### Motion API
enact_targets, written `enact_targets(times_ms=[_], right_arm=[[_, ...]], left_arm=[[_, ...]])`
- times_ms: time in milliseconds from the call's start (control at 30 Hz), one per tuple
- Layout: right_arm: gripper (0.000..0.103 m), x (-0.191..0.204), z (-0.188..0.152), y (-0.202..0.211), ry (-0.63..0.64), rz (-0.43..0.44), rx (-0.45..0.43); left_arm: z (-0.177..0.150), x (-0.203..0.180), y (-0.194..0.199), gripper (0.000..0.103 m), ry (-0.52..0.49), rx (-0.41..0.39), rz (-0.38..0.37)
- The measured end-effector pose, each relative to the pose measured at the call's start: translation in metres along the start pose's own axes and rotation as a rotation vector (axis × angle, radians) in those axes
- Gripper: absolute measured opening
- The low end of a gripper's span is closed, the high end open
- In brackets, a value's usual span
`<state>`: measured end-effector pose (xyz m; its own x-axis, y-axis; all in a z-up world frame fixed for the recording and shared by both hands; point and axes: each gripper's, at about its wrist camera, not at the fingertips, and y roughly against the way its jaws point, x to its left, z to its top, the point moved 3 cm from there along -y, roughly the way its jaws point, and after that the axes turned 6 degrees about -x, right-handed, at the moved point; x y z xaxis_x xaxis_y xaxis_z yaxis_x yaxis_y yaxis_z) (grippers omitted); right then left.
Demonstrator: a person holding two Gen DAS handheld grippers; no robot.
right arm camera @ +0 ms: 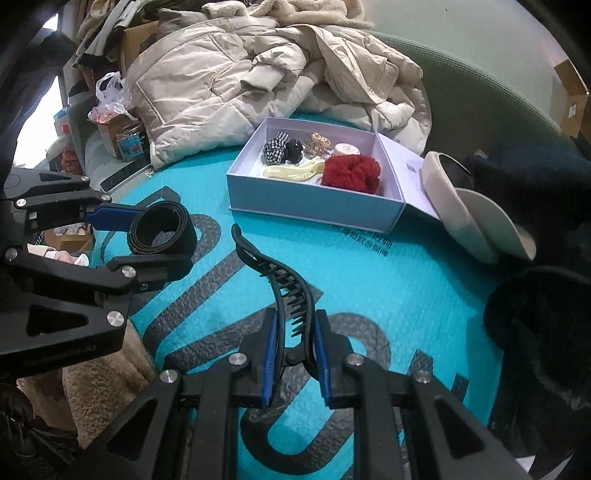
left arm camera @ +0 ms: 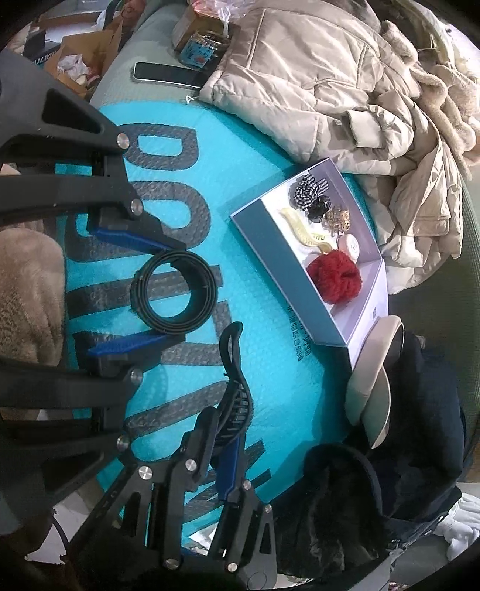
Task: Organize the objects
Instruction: 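Lift the black hair tie and black claw clip and carry both toward the box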
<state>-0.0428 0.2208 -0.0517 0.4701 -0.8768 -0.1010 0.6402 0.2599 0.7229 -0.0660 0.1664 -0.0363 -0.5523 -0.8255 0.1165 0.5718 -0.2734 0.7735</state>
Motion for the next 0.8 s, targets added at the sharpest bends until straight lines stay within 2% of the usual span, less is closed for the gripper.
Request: enact_targets(times_ms=[333,800], right_arm=[[0.018,-0.013,0.023,-0.017,0.008,0.015,-0.012],[0.018,-0.034,0.06,-0.057,0.007,0.036,-0.024]], left_arm=[[0.021,0.02,-0.026,0.038,0.019,0.021,-0.001],[0.059,0.053,-0.083,0.038,0.027,0.039,0.001]])
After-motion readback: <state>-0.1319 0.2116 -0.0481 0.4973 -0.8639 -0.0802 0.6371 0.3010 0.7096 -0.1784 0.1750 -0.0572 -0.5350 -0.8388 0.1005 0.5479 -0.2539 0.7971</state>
